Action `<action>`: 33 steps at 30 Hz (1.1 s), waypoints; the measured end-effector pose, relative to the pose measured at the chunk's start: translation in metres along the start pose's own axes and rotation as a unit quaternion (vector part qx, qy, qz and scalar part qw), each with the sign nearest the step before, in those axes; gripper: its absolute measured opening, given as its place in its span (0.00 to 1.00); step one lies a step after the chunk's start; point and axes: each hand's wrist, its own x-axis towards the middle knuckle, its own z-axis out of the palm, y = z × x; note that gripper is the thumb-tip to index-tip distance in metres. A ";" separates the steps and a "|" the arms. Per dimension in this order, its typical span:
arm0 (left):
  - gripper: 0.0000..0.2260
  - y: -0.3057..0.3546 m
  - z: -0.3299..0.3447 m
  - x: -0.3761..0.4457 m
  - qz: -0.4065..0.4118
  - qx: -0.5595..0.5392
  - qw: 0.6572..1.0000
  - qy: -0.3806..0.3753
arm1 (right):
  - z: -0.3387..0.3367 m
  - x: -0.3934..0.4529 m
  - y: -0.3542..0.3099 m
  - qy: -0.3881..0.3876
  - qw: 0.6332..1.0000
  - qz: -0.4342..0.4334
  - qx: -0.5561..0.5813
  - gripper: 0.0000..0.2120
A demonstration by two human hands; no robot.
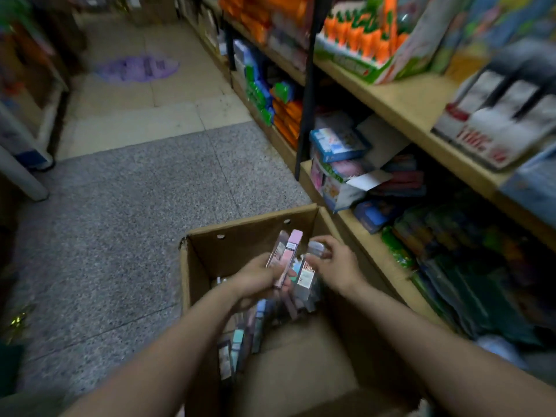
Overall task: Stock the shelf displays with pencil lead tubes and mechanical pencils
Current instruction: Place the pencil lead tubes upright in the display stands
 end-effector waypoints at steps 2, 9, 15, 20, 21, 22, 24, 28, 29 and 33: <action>0.04 0.041 0.011 -0.009 0.029 0.038 0.998 -0.044 | -0.033 -0.004 -0.030 0.038 0.997 -0.040 -0.051 0.11; 0.07 0.143 0.063 -0.040 0.088 0.049 0.980 -0.174 | -0.138 -0.049 -0.104 0.179 0.966 -0.128 -0.139 0.05; 0.09 0.172 0.131 -0.047 0.157 0.053 0.963 -0.210 | -0.207 -0.084 -0.139 0.241 0.942 -0.140 -0.186 0.07; 0.06 0.189 0.157 -0.043 0.175 0.011 0.960 -0.219 | -0.259 -0.087 -0.179 0.284 0.923 -0.140 -0.218 0.04; 0.06 0.192 0.159 -0.042 0.179 0.004 0.959 -0.218 | -0.267 -0.083 -0.188 0.298 0.917 -0.141 -0.225 0.05; 0.06 0.195 0.159 -0.041 0.183 0.000 0.959 -0.216 | -0.274 -0.079 -0.197 0.314 0.907 -0.146 -0.241 0.07; 0.06 0.199 0.160 -0.039 0.185 -0.007 0.960 -0.209 | -0.283 -0.069 -0.214 0.339 0.887 -0.156 -0.273 0.08; 0.06 0.204 0.155 -0.029 0.181 -0.032 0.963 -0.195 | -0.282 -0.035 -0.233 0.373 0.864 -0.162 -0.297 0.10; 0.06 0.205 0.154 -0.026 0.180 -0.037 0.964 -0.192 | -0.279 -0.025 -0.235 0.375 0.861 -0.162 -0.303 0.11; 0.07 0.209 0.151 -0.016 0.179 -0.053 0.963 -0.194 | -0.267 0.012 -0.234 0.378 0.853 -0.161 -0.321 0.13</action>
